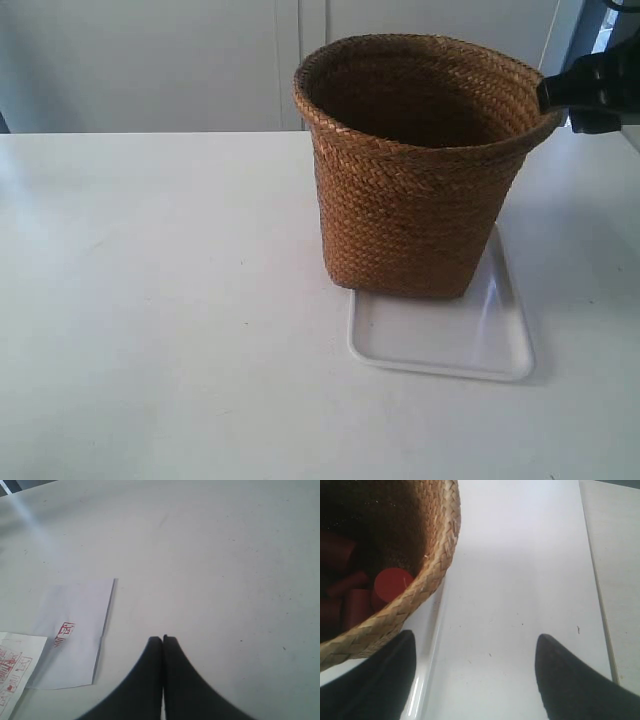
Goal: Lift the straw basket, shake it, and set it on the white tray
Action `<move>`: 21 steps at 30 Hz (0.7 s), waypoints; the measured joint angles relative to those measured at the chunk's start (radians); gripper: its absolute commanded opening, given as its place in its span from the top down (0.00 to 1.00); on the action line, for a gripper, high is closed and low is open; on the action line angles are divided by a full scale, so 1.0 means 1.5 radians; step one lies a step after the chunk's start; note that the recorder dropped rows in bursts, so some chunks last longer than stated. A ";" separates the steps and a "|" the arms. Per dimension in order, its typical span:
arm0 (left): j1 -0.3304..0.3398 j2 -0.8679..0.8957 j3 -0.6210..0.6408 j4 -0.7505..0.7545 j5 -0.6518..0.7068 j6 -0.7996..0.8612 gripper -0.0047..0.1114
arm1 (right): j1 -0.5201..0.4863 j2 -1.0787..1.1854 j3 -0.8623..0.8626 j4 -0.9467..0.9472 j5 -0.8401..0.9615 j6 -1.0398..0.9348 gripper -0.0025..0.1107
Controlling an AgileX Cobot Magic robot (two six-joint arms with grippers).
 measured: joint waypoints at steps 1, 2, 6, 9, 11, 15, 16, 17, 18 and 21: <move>0.000 0.000 0.000 0.000 0.000 0.000 0.96 | 0.000 0.000 0.000 0.000 0.000 0.000 0.42; 0.000 0.000 0.000 0.000 0.000 0.000 0.96 | 0.000 0.000 0.000 0.000 0.000 0.000 0.42; 0.000 0.000 0.000 0.000 0.000 0.000 0.96 | 0.000 0.000 0.000 0.000 0.000 0.000 0.42; 0.000 0.000 0.000 0.000 0.000 0.001 0.96 | 0.000 0.000 0.000 0.000 0.000 0.000 0.42; 0.000 0.000 0.000 0.000 0.000 0.001 0.96 | 0.000 -0.003 0.000 0.000 -0.001 0.000 0.42; 0.000 0.000 0.000 0.000 0.000 0.001 0.96 | 0.000 -0.046 0.010 -0.005 -0.065 0.003 0.42; 0.000 0.000 0.000 0.000 0.000 0.001 0.96 | 0.000 -0.067 0.019 -0.005 -0.088 0.006 0.42; 0.000 0.000 0.000 0.000 0.000 0.001 0.96 | 0.000 -0.092 0.035 -0.004 -0.119 0.008 0.42; 0.000 0.000 0.000 0.000 0.000 0.001 0.96 | 0.000 -0.119 0.058 -0.001 -0.153 0.011 0.42; 0.000 0.000 0.000 0.000 0.000 0.001 0.96 | 0.000 -0.205 0.154 0.001 -0.246 0.028 0.42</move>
